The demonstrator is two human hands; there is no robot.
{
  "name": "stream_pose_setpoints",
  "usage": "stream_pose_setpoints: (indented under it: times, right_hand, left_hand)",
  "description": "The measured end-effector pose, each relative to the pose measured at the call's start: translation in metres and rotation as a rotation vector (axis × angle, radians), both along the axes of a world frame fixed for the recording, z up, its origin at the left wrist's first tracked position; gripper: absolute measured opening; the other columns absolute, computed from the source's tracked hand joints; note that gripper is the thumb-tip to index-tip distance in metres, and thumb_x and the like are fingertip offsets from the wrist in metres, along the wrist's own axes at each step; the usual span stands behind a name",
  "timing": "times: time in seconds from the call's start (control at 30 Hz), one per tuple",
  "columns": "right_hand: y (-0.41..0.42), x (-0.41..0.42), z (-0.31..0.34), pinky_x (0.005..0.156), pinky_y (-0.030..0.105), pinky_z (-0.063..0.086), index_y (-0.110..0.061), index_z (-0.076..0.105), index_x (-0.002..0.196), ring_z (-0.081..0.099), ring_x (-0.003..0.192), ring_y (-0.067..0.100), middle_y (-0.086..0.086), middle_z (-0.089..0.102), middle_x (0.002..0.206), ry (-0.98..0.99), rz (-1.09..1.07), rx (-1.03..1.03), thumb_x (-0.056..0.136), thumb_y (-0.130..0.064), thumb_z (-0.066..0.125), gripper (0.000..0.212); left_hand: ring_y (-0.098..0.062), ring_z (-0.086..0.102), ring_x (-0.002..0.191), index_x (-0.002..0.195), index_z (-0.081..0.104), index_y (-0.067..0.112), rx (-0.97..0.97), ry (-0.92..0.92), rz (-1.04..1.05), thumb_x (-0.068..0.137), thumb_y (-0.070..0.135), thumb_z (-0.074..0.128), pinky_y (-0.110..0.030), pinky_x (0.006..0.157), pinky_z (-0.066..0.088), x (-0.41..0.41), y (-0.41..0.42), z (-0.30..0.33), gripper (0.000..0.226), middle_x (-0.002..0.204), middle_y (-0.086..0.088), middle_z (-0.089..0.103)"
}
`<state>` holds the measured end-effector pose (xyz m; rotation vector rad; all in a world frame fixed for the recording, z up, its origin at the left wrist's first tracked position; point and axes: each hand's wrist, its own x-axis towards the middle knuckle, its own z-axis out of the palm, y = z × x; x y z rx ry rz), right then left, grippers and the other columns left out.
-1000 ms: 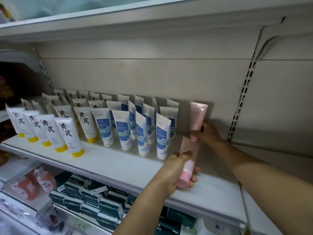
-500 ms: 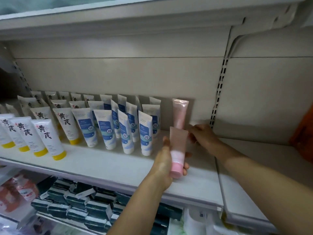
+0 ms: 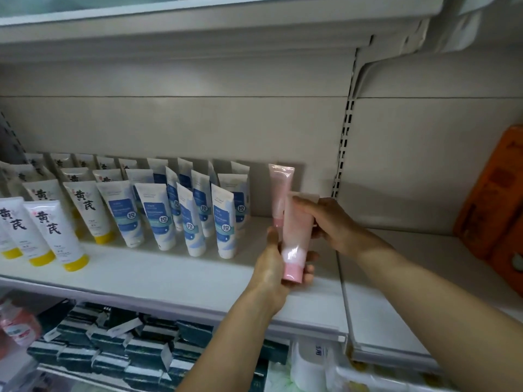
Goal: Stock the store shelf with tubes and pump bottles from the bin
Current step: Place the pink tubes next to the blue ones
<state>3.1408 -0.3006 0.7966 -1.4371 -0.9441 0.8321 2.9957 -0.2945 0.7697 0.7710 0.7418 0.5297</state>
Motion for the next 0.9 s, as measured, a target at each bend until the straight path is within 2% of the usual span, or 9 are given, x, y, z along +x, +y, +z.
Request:
stream_pose_setpoints:
  times: [0.1, 0.17, 0.27, 0.4, 0.5, 0.53, 0.6, 0.67, 0.9]
  right_hand:
    - [0.004, 0.011, 0.007, 0.046, 0.02, 0.031, -0.01, 0.064, 0.072, 0.048, 0.049, 0.018, 0.009, 0.056, 0.061, -0.062, -0.137, 0.059, 0.09, -0.032, 0.064, 0.028]
    - [0.005, 0.018, 0.011, 0.039, 0.017, 0.029, -0.009, 0.061, 0.071, 0.045, 0.04, 0.013, 0.007, 0.052, 0.055, -0.044, -0.211, 0.101, 0.092, -0.028, 0.063, 0.028]
    - [0.014, 0.031, 0.015, 0.041, 0.021, 0.034, -0.005, 0.063, 0.074, 0.047, 0.044, 0.018, 0.008, 0.054, 0.058, -0.115, -0.328, 0.115, 0.09, -0.029, 0.065, 0.029]
    - [0.029, 0.05, 0.009, 0.055, 0.034, 0.043, 0.008, 0.057, 0.065, 0.055, 0.054, 0.025, 0.019, 0.055, 0.058, -0.303, -0.385, 0.109, 0.084, -0.04, 0.066, 0.052]
    - [0.037, 0.056, 0.0, 0.059, 0.029, 0.038, -0.004, 0.048, 0.055, 0.049, 0.056, 0.018, 0.011, 0.047, 0.055, -0.45, -0.404, 0.068, 0.089, -0.034, 0.064, 0.048]
    - [0.039, 0.057, -0.003, 0.061, 0.028, 0.041, -0.008, 0.054, 0.06, 0.053, 0.06, 0.018, 0.009, 0.053, 0.059, -0.478, -0.404, 0.062, 0.09, -0.032, 0.064, 0.039]
    - [0.042, 0.055, -0.009, 0.074, 0.033, 0.053, -0.009, 0.069, 0.09, 0.066, 0.08, 0.021, 0.009, 0.069, 0.085, -0.511, -0.352, 0.012, 0.087, -0.027, 0.067, 0.019]
    - [0.041, 0.051, -0.016, 0.085, 0.038, 0.055, -0.009, 0.068, 0.113, 0.068, 0.096, 0.024, 0.009, 0.071, 0.107, -0.524, -0.278, -0.059, 0.085, -0.022, 0.069, 0.032]
    - [0.039, 0.056, -0.028, 0.087, 0.036, 0.052, -0.011, 0.062, 0.119, 0.066, 0.099, 0.026, 0.008, 0.069, 0.111, -0.525, -0.264, -0.119, 0.077, -0.012, 0.076, 0.044]
  left_hand:
    - [-0.029, 0.066, 0.08, 0.114, 0.054, 0.004, -0.007, -0.019, 0.079, 0.099, 0.052, 0.037, -0.045, 0.075, 0.057, 0.001, 0.003, -0.003, 0.053, 0.101, -0.023, 0.066]
    - [-0.032, 0.064, 0.094, 0.114, 0.054, 0.004, 0.012, -0.002, 0.099, 0.101, 0.041, 0.042, -0.045, 0.084, 0.054, 0.001, 0.005, -0.004, 0.041, 0.105, -0.019, 0.063]
    - [-0.033, 0.061, 0.098, 0.115, 0.056, 0.006, 0.03, 0.026, 0.099, 0.099, 0.025, 0.051, -0.039, 0.077, 0.055, 0.002, 0.012, -0.003, 0.026, 0.109, -0.016, 0.061]
    - [-0.031, 0.061, 0.097, 0.117, 0.058, 0.007, 0.029, 0.041, 0.114, 0.097, 0.02, 0.054, -0.038, 0.074, 0.056, 0.008, 0.021, -0.005, 0.024, 0.116, -0.017, 0.058]
    - [-0.031, 0.061, 0.097, 0.118, 0.058, 0.007, 0.023, 0.034, 0.12, 0.097, 0.02, 0.056, -0.041, 0.079, 0.056, 0.018, 0.028, -0.008, 0.025, 0.117, -0.018, 0.057]
    - [-0.03, 0.061, 0.096, 0.117, 0.058, 0.007, 0.024, 0.03, 0.114, 0.097, 0.021, 0.056, -0.042, 0.082, 0.056, 0.022, 0.03, -0.008, 0.024, 0.116, -0.017, 0.057]
    - [-0.028, 0.06, 0.095, 0.116, 0.058, 0.009, 0.021, 0.026, 0.105, 0.097, 0.023, 0.056, -0.042, 0.086, 0.055, 0.032, 0.032, -0.006, 0.024, 0.111, -0.011, 0.059]
    - [-0.025, 0.06, 0.097, 0.112, 0.059, 0.012, 0.017, 0.022, 0.085, 0.098, 0.028, 0.053, -0.04, 0.089, 0.053, 0.044, 0.033, -0.002, 0.022, 0.102, -0.006, 0.062]
    - [-0.014, 0.057, 0.077, 0.091, 0.062, 0.018, -0.027, -0.073, 0.092, 0.099, 0.044, 0.044, -0.026, 0.067, 0.042, 0.072, 0.042, -0.002, 0.033, 0.072, 0.004, 0.064]
